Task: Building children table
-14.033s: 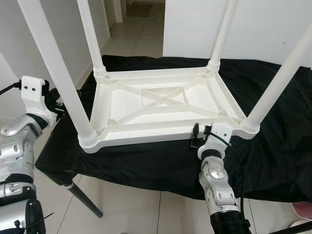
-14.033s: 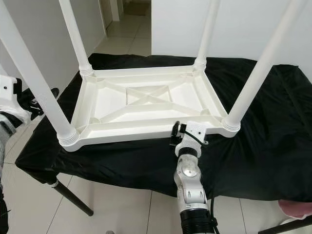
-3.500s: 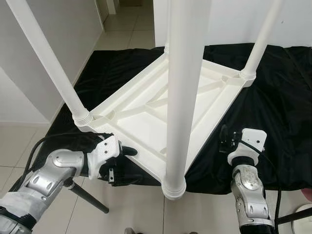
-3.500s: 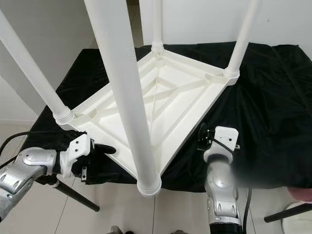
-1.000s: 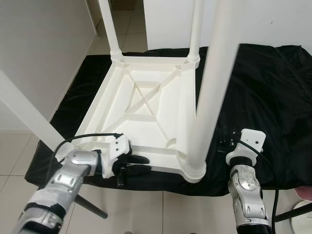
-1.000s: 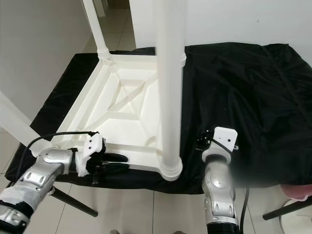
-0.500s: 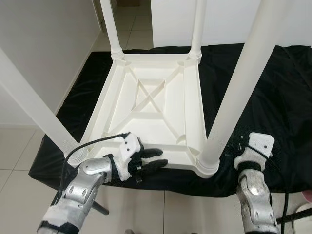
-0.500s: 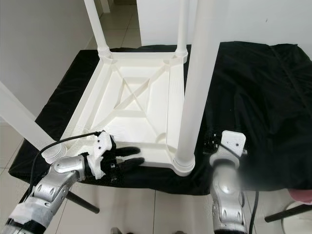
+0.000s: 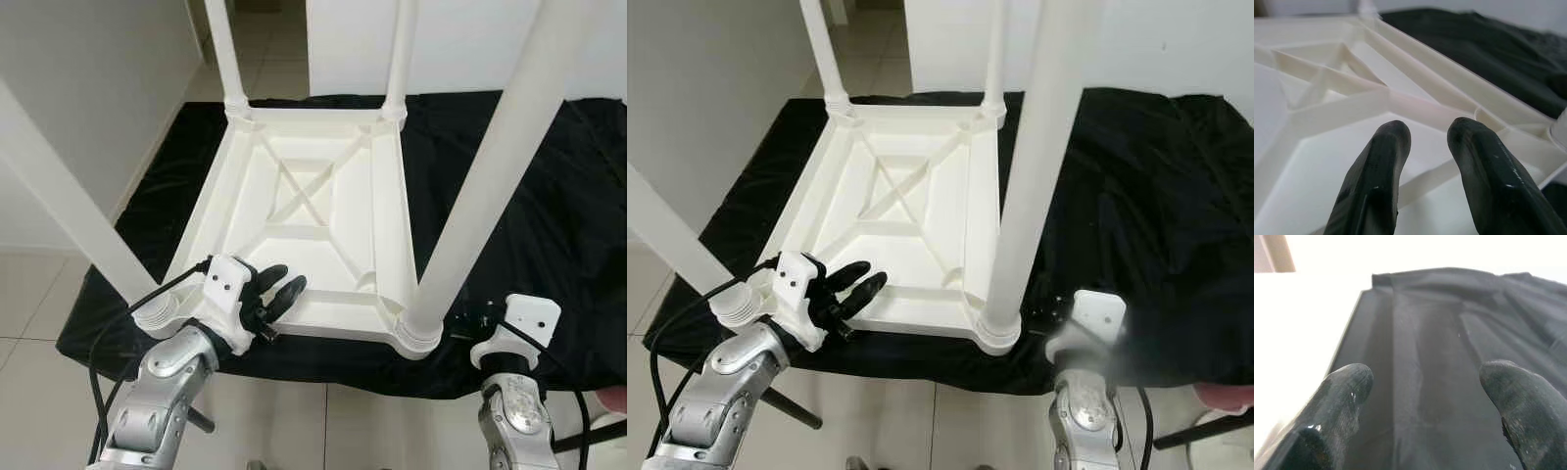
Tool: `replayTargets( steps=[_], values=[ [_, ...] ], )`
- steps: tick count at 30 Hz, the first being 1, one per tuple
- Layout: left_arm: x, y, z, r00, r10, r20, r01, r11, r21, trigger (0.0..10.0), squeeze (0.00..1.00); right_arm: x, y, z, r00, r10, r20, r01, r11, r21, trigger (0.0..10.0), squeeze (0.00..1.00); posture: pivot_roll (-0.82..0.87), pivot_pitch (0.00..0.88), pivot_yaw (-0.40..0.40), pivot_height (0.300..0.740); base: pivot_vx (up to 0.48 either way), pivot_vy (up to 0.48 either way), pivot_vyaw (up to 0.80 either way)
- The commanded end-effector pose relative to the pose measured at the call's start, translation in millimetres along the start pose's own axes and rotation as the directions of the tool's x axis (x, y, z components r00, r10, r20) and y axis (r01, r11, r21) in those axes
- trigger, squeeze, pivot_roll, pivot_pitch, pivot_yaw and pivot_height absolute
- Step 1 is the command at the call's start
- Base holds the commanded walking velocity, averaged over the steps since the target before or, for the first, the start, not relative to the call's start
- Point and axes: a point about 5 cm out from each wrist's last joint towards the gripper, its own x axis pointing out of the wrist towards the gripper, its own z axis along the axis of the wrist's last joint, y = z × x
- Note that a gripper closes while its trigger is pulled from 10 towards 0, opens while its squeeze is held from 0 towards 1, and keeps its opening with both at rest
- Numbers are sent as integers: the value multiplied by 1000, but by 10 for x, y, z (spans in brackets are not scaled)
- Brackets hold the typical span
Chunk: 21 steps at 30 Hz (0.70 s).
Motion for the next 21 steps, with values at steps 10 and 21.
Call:
replayTargets(
  steps=[10,21],
  values=[
    [-230,83,18,973,227,-39,-228,972,-48,10000,0,-347,80,175,987,159,-2,-159,987,10,10000,0,-71,88,77,740,0,0,0],
    [-264,90,39,971,235,-52,-237,970,-44,10000,0,-526,153,206,972,231,-36,-230,973,28,10000,0,-82,92,84,740,0,0,0]
  ],
)
